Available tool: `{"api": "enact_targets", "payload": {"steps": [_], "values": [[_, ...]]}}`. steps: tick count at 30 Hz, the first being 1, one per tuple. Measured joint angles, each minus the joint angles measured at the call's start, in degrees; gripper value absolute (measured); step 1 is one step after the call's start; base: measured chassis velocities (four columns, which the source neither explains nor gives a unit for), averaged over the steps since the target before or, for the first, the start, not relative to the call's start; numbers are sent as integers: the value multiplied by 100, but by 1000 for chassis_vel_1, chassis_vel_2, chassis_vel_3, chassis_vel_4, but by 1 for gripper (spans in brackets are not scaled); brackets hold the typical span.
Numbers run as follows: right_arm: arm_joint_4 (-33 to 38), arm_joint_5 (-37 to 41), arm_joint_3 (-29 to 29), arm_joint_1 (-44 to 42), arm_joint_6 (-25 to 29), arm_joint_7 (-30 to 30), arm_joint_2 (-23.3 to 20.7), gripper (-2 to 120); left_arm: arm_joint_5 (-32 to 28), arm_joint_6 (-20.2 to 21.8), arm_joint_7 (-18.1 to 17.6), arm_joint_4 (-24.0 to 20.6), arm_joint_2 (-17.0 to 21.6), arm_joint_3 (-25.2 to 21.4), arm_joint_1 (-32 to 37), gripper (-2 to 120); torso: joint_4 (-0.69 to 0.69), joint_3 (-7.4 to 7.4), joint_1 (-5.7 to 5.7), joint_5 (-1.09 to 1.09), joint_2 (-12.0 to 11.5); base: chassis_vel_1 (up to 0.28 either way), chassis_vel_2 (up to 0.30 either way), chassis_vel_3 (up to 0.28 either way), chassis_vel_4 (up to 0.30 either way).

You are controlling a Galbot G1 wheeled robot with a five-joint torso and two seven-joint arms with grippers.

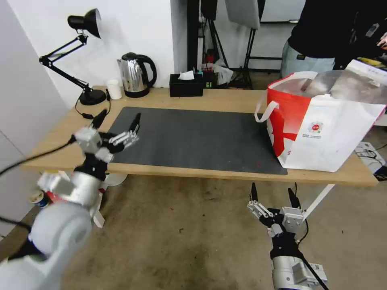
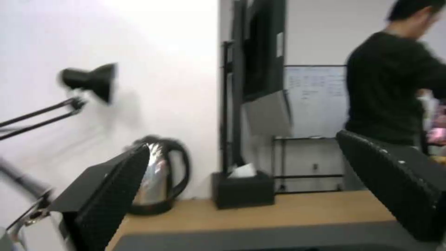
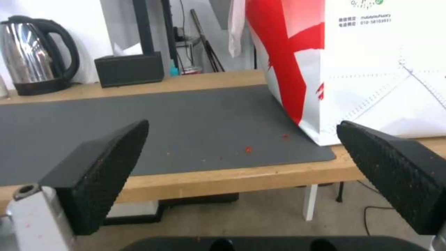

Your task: Pick up the trash from the table and place it into the takeout bag.

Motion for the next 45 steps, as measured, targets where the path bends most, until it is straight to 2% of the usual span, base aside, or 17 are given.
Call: {"api": "enact_targets", "payload": {"steps": [1,3,4,5,7,9,12,30,45], "values": [[0,0,-1,-2,0,0,0,100,186,-85,0,-22,-176,-11,179,100,0,0,0,1,0,0,0,0,0],[0,0,0,0,0,0,0,100,292,-128,-1,-24,-268,-14,267,100,0,0,-1,2,0,0,0,0,0],[0,0,0,-1,0,1,1,100,617,-264,2,-15,-521,1,514,100,-1,0,-1,1,0,0,0,0,0],[0,0,0,-1,0,1,1,100,617,-264,2,-15,-521,1,514,100,-1,0,-1,1,0,0,0,0,0],[0,0,-1,-1,0,0,0,100,1028,-488,7,69,-802,76,743,100,0,0,0,1,0,0,0,0,0],[0,0,0,0,0,0,0,100,1125,-560,9,100,-876,107,798,100,-1,0,0,0,0,0,0,0,0],[0,0,0,-1,0,0,0,100,1608,-849,27,275,-1133,261,1068,100,-1,0,0,1,0,0,0,0,0],[0,0,-1,-1,0,0,0,100,2209,-1454,4,1015,-1709,653,1519,100,-1,0,1,1,0,0,0,0,0],[0,1,0,-1,0,0,0,100,2290,-1599,40,1301,-1764,710,1522,100,-2,0,1,1,0,0,0,0,0]]}}
